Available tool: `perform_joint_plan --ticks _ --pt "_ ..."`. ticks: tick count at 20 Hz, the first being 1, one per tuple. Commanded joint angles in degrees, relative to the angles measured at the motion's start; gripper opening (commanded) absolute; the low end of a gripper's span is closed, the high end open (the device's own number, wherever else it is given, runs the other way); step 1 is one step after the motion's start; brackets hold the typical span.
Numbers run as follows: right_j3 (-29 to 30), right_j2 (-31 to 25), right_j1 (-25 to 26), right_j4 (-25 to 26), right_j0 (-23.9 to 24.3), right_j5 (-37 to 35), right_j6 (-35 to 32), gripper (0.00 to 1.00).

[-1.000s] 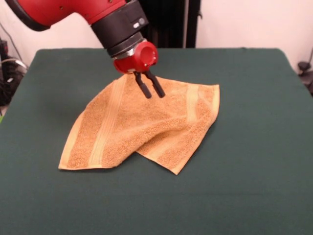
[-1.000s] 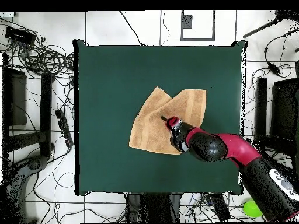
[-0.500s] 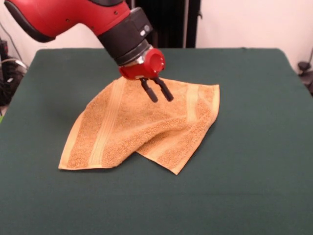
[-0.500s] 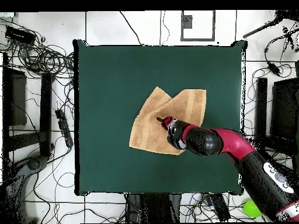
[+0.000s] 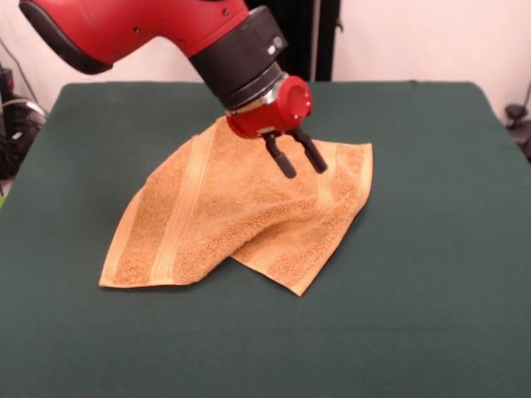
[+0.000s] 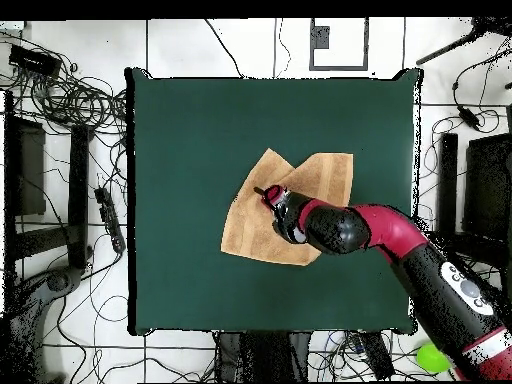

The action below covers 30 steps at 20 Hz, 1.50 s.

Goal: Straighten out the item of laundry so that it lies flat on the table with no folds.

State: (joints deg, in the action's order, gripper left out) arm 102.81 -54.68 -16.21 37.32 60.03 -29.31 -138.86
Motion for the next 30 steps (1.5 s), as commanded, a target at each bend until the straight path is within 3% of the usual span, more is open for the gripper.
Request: perform_joint_plan --ticks 1,14,26,30 --pt "-5.38 -4.2 -2.82 -1.56 -2.65 -5.3 13.77 1.0" --pt "-14.97 -1.6 3.64 2.57 -6.21 -5.74 19.51 1.0" --pt "-16.05 -0.02 6.33 1.94 -8.32 -7.88 18.51 1.0" --pt "-17.32 1.98 7.38 3.83 -9.55 -8.28 19.43 1.0"
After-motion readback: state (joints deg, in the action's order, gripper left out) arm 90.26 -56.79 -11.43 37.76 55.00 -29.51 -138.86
